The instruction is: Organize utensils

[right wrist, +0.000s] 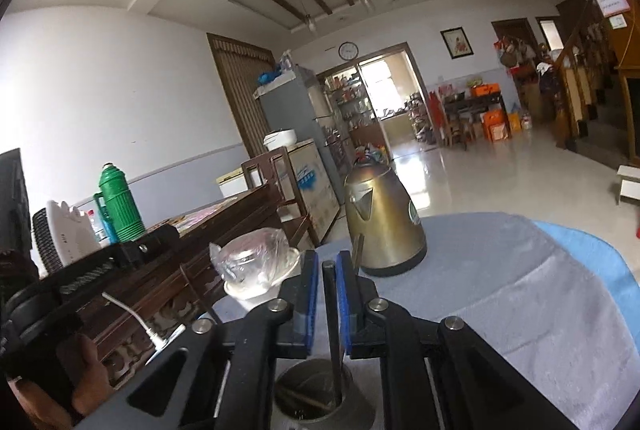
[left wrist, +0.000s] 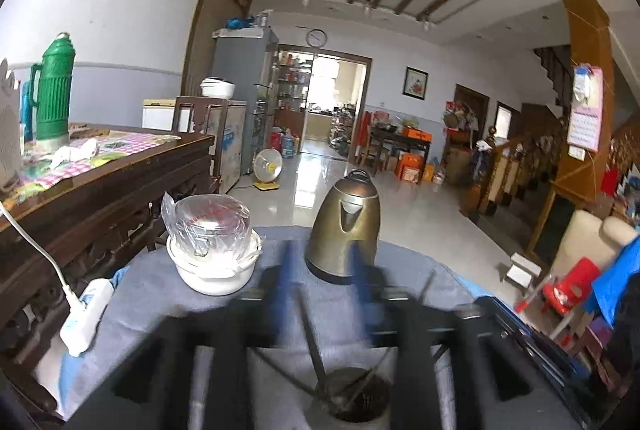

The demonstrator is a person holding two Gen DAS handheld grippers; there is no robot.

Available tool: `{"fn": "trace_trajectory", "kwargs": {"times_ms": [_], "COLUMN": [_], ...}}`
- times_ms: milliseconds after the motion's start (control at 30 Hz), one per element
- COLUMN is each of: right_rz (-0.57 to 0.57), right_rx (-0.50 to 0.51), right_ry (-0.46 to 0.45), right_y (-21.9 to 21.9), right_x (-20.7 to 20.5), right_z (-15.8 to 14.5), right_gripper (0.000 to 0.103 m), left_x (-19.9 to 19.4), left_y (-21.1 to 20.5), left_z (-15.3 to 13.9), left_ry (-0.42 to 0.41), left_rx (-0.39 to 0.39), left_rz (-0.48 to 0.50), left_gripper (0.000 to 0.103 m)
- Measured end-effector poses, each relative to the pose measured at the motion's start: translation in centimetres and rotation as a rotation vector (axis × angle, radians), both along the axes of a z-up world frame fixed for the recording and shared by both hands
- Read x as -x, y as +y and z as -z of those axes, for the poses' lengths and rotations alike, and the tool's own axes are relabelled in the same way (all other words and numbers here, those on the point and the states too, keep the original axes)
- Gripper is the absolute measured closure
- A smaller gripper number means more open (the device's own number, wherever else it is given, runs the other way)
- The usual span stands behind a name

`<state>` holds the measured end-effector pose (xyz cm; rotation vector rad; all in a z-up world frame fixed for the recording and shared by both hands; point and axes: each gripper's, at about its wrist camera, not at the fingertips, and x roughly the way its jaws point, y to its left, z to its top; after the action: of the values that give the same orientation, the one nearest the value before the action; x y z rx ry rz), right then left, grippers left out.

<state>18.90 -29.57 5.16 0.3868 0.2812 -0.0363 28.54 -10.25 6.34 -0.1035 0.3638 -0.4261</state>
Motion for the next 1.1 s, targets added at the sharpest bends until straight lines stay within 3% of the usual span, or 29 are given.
{"fn": "trace_trajectory", "kwargs": {"times_ms": [33, 67, 100, 133, 233, 400, 667, 833, 967, 1100], "right_rz": [-0.012, -0.02, -0.021, -0.013, -0.005, 0.016, 0.001, -0.054, -0.101, -0.15], "right_rx": [-0.013, -0.027, -0.041, -0.053, -0.074, -0.081, -0.09, -0.104, -0.079, -0.064], "right_ry": [0.007, 0.007, 0.001, -0.011, -0.033, -0.025, 0.124, 0.226, 0.293, 0.349], "right_y": [-0.2, -0.5, -0.8, -1.2, -2.0, -2.7, -2.0, -1.0, 0.6, 2.1], "right_x": [0.5, 0.9, 1.5, 2.5, 4.7, 7.8, 9.4, 9.5, 9.3, 8.7], "right_z": [0.0, 0.1, 0.1, 0.0, 0.0, -0.1, 2.5, 5.0, 6.7, 7.9], "right_gripper": [0.068, 0.064, 0.05, 0.046, 0.046, 0.046, 0.046, 0.046, 0.046, 0.046], "left_x": [1.0, 1.6, 2.6, 3.2, 5.2, 7.6, 8.6, 10.0, 10.4, 9.9], "left_y": [0.7, 1.0, 1.7, 2.2, 3.7, 5.0, 6.1, 6.1, 6.6, 8.1], "left_z": [-0.3, -0.5, -0.8, -1.0, -0.8, 1.8, 8.9, 11.6, 12.1, 12.6], "left_ry": [-0.014, -0.024, -0.037, -0.04, -0.028, 0.06, 0.377, 0.429, 0.409, 0.422], "left_rx": [0.005, 0.005, 0.001, -0.003, -0.027, -0.14, -0.209, -0.285, -0.36, -0.381], "left_rz": [-0.001, -0.002, 0.001, 0.001, -0.008, -0.022, -0.057, -0.088, -0.127, -0.16], "left_gripper": [0.05, 0.05, 0.05, 0.046, 0.036, 0.026, 0.025, 0.025, 0.025, 0.025]}}
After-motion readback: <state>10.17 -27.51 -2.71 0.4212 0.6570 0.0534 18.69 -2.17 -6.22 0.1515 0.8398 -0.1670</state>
